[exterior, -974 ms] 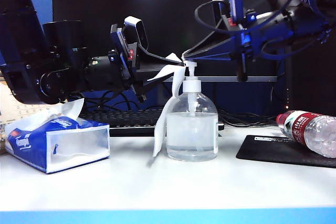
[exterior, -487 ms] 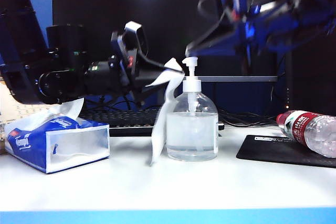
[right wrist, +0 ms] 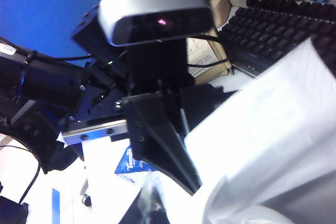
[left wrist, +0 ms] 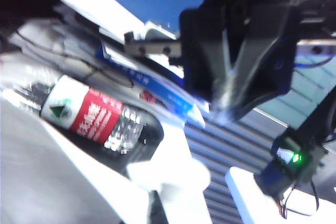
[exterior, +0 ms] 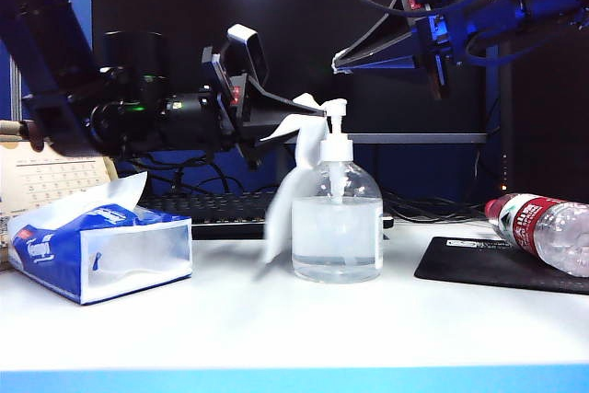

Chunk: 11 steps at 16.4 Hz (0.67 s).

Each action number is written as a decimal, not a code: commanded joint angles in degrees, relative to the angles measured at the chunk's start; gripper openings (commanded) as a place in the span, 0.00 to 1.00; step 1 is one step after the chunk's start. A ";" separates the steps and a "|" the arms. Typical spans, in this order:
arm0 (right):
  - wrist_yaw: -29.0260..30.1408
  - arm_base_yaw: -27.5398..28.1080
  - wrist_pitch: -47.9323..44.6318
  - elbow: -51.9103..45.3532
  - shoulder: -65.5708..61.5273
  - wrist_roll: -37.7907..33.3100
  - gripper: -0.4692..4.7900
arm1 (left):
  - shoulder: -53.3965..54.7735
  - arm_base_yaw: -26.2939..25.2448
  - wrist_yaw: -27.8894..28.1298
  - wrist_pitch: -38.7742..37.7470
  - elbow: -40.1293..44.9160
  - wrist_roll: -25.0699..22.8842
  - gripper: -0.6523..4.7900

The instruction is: Pull out a tissue from the tissue dispenser, then press the switch of the alcohol sanitizer bottle to drop some sanitizer on the paper tissue, and finally place the treated tissue on the table.

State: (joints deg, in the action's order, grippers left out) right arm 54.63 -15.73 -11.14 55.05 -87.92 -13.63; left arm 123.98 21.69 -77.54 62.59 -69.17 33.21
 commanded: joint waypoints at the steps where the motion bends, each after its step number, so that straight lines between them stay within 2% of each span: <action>1: 0.39 -0.09 -0.63 0.13 0.28 -0.04 0.08 | 0.35 -0.07 -1.86 -9.29 -0.35 -8.48 0.11; 11: 0.55 -0.17 2.19 -0.11 -1.90 0.20 0.08 | 2.08 -0.09 -4.81 -9.75 -2.62 -9.25 0.11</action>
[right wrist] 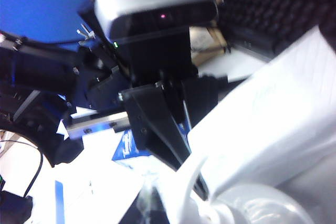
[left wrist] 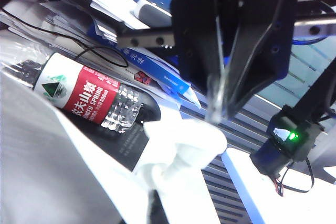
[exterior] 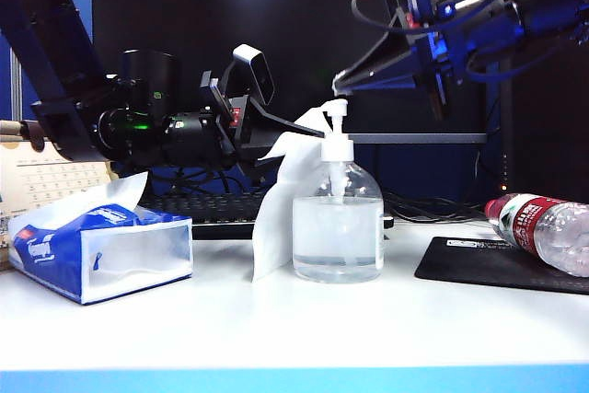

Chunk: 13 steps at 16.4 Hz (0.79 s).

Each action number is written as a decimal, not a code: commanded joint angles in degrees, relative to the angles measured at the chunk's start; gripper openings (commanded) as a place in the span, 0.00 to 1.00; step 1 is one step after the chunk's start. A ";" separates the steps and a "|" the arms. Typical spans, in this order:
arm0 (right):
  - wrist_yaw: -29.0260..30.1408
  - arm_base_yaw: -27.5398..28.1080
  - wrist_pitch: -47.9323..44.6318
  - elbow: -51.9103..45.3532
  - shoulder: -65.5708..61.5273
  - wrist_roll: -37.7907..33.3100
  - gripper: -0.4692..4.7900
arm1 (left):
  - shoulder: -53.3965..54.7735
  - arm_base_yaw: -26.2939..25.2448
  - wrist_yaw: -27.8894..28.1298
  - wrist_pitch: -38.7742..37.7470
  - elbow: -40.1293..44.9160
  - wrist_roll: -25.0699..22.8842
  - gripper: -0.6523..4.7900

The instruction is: Pull out a tissue from the tissue dispenser, then press the switch of the alcohol sanitizer bottle to drop some sanitizer on the paper tissue, and finally place the treated tissue on the table.

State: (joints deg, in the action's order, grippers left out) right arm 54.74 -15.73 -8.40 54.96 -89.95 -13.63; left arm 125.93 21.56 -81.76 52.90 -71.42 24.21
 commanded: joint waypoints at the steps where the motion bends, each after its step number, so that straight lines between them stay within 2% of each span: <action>1: 0.46 -0.17 -0.59 -0.09 0.13 0.20 0.08 | 0.17 0.02 -0.57 -0.09 -0.44 -0.24 0.11; 13: 0.48 -0.26 -0.37 -0.15 -1.70 0.17 0.08 | 0.17 0.04 -2.16 -0.11 -1.92 0.90 0.11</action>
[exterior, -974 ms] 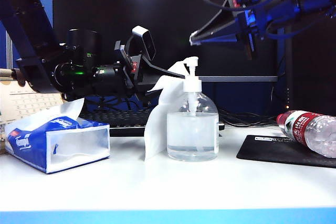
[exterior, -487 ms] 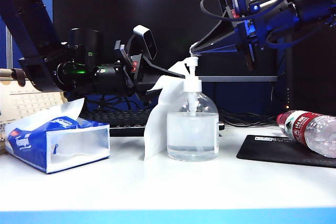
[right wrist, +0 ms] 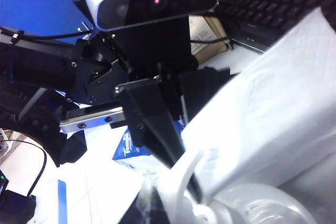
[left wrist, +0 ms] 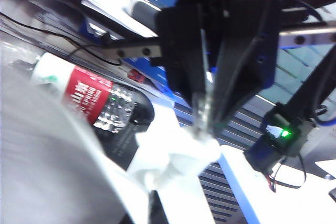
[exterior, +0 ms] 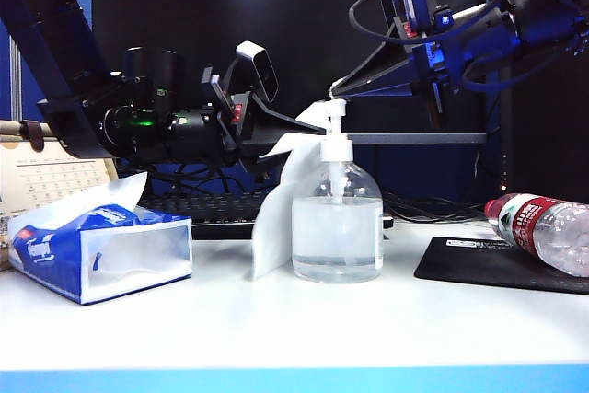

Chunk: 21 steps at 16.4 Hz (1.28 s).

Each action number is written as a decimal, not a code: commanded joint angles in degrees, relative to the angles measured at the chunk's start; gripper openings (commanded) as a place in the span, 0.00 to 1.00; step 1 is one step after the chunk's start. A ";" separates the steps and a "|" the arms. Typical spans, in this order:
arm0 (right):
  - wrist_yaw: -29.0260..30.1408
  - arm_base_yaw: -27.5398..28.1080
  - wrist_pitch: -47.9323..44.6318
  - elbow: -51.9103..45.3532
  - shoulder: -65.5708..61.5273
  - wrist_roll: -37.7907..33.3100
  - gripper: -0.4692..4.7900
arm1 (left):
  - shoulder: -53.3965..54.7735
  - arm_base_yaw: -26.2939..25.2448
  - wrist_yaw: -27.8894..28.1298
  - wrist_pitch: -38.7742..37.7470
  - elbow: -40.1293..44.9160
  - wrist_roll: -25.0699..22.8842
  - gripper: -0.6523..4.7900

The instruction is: Pull out a tissue from the tissue dispenser, then press the switch of the alcohol sanitizer bottle to drop some sanitizer on the paper tissue, and finally place the treated tissue on the table.

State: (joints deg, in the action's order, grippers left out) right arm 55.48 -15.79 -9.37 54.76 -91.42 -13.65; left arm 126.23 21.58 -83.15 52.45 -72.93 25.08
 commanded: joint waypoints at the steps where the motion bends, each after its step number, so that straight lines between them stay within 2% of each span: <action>1: -0.26 -0.20 0.61 0.04 -0.24 0.20 0.08 | -0.13 0.02 -0.94 0.35 -0.42 0.02 0.11; 16: -0.72 -0.20 1.86 -0.42 -1.57 0.85 0.08 | -0.13 0.02 -1.77 0.48 -0.39 0.20 0.11; 21: -1.42 -0.20 1.84 -0.42 -2.27 0.90 0.08 | -0.13 0.02 -4.76 0.79 -1.11 -1.25 0.11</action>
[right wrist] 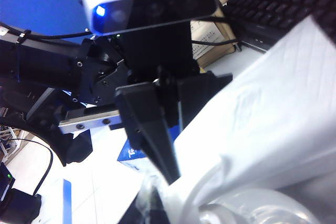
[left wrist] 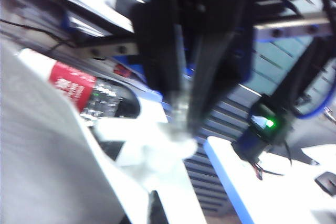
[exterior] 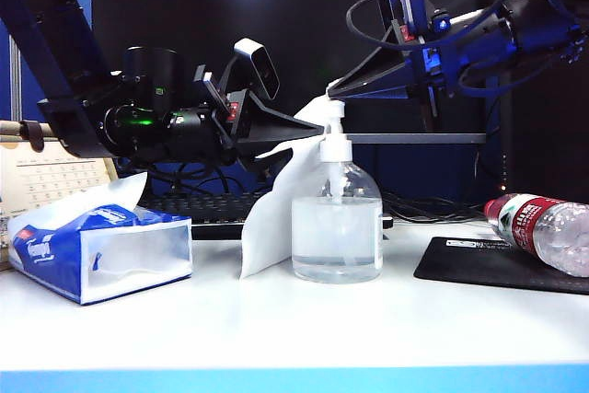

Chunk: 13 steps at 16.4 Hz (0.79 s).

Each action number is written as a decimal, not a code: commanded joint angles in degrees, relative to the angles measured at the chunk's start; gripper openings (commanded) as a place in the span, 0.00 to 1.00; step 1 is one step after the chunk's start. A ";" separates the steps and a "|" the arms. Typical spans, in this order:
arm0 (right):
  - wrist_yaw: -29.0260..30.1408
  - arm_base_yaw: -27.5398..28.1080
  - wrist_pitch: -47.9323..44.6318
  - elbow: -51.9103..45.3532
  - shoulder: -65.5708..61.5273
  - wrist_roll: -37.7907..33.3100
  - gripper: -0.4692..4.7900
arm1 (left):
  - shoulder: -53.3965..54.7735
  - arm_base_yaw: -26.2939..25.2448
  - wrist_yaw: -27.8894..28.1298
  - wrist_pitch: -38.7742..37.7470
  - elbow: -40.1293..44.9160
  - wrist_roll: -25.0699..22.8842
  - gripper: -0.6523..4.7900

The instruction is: Pull out a tissue from the tissue dispenser, then press the switch of the alcohol sanitizer bottle to drop some sanitizer on the paper tissue, and finally place the treated tissue on the table.

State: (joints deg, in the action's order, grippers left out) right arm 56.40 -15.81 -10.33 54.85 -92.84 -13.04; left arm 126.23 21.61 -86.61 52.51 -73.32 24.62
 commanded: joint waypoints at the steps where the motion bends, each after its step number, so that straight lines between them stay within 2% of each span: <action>1: -2.32 -0.17 2.78 -0.50 -0.83 0.31 0.08 | -0.13 0.00 -1.31 0.74 -0.74 -0.98 0.11; 8: -2.49 -0.11 2.84 -0.50 -0.85 1.01 0.08 | -0.13 0.02 -5.40 0.44 -0.72 -2.16 0.11; 13: -2.40 -0.11 3.26 -0.52 -3.30 1.16 0.08 | -0.11 0.09 -5.62 0.26 -0.72 -3.45 0.11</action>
State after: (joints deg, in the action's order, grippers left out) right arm 56.47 -15.70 -12.01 55.22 -94.54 -12.25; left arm 126.23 21.63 -91.59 52.53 -73.80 21.65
